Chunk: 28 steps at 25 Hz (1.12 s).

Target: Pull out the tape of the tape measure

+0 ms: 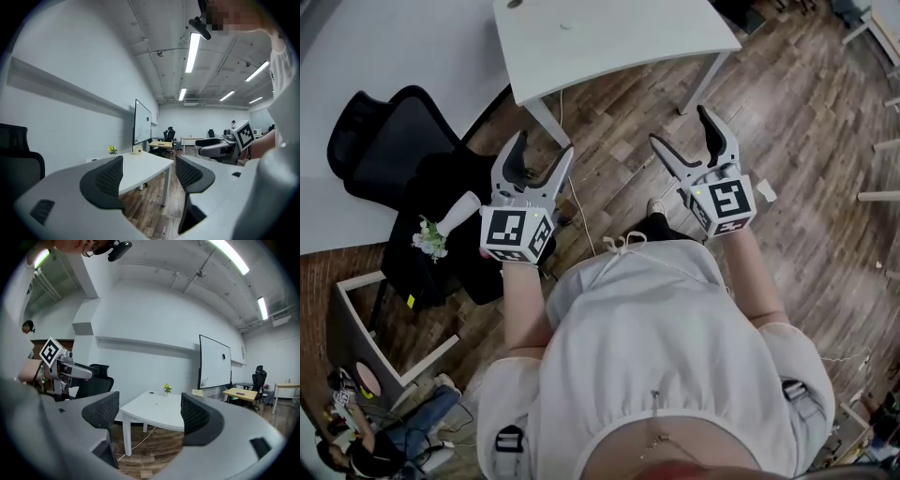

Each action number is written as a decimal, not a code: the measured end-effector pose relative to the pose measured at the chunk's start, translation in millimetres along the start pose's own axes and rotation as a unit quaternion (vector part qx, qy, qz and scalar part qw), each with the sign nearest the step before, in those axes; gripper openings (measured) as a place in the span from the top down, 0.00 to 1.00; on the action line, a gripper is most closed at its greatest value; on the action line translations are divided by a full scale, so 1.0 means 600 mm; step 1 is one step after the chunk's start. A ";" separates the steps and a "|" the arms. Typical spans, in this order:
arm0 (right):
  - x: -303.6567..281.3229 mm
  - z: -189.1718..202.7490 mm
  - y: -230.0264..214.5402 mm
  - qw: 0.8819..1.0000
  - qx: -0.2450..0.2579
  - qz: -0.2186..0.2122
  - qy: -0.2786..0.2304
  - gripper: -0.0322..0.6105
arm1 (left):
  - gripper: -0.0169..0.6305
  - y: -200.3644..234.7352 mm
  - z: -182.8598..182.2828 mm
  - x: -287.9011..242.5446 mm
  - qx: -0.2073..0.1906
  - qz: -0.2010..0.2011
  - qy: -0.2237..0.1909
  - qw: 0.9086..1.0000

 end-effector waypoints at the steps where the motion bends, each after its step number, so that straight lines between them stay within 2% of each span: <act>1: -0.012 -0.003 -0.030 1.000 -0.001 -0.009 0.004 0.32 | 0.43 -0.008 -0.003 -0.026 0.002 -0.006 0.003 1.000; 8: -0.103 -0.018 -0.201 0.997 0.007 -0.077 0.032 0.32 | 0.43 -0.045 -0.008 -0.188 0.011 -0.054 0.029 0.998; 16: -0.209 -0.004 -0.308 0.992 -0.007 -0.107 0.069 0.32 | 0.43 -0.026 0.020 -0.306 0.021 -0.077 0.081 0.994; 22: -0.317 0.003 -0.347 0.990 -0.009 -0.114 0.084 0.32 | 0.43 0.039 0.051 -0.396 0.021 -0.075 0.103 0.992; 28: -0.463 -0.016 -0.378 0.990 -0.005 -0.107 0.093 0.32 | 0.43 0.153 0.079 -0.509 0.025 -0.068 0.119 0.990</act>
Point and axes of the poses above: the fingertips, and each gripper's own axes: x backward along the fingers, y to its left, z out of its underside, the point moved 9 cm from there along x, backward along the fingers, and after that the axes turned 10 degrees about -x, right-handed, at the moved point
